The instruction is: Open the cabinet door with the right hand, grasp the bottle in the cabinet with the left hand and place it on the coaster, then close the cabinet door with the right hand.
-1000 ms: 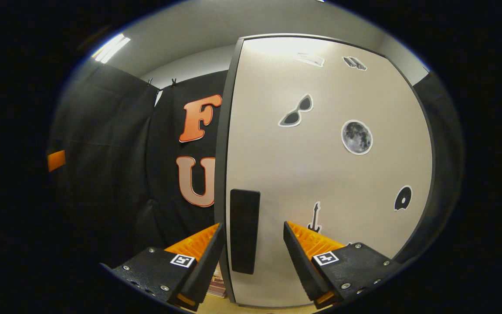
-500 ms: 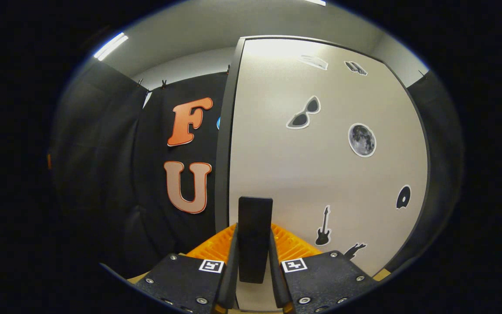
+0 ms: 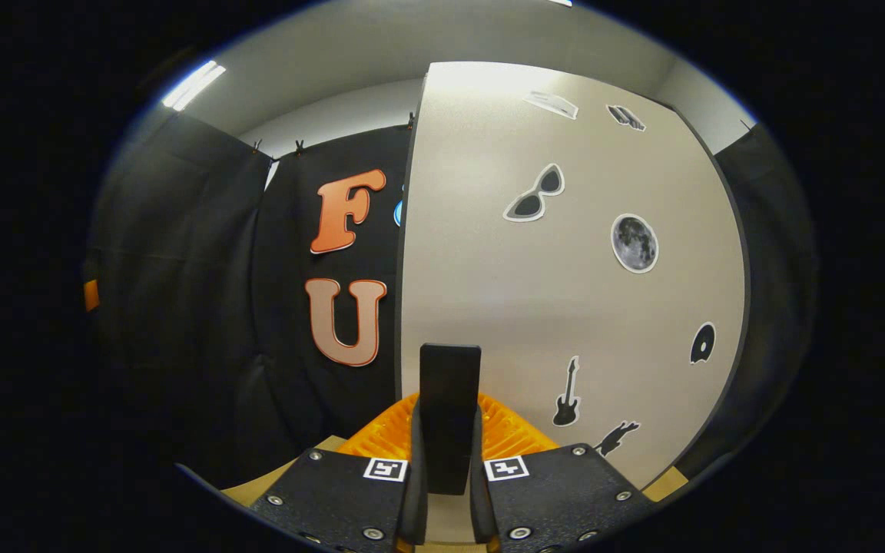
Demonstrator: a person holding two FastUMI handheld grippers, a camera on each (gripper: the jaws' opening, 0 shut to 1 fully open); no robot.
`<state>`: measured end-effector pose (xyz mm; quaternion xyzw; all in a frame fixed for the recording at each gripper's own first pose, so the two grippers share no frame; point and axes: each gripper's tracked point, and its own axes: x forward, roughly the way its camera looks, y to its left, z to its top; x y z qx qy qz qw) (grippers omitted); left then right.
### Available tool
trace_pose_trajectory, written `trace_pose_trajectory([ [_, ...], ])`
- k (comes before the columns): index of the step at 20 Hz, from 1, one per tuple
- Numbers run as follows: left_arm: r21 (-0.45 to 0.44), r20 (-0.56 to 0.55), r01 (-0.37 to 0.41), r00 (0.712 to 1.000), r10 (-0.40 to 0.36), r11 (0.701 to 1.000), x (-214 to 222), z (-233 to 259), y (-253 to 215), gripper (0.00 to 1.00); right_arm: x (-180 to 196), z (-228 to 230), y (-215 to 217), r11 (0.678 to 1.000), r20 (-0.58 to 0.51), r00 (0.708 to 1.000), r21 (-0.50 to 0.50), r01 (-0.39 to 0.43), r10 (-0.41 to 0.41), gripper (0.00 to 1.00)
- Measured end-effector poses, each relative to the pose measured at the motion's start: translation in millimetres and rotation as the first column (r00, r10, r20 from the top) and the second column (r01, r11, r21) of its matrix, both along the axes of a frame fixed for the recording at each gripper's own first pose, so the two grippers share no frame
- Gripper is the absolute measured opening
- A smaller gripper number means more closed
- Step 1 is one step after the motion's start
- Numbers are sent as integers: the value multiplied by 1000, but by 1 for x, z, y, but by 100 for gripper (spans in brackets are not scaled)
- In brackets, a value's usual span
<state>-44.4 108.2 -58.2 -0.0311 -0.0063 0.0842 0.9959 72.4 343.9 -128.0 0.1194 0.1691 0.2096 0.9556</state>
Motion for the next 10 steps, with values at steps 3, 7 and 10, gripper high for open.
trace_pose_trajectory([
  [3, -27, 1, 42, 999, -42, 999, -1, -6, -20, 99, -20, 10, -13, 999, 28, 999, 32, -36, 36, 22],
  [7, -24, -13, 102, 995, -102, 994, 3, -14, -55, 93, -54, 19, -37, 992, 45, 995, 80, -93, 90, 22],
  [10, -44, -17, 164, 986, -165, 985, 2, -21, -94, 96, -71, 27, -54, 987, 73, 992, 114, -114, 106, 22],
])
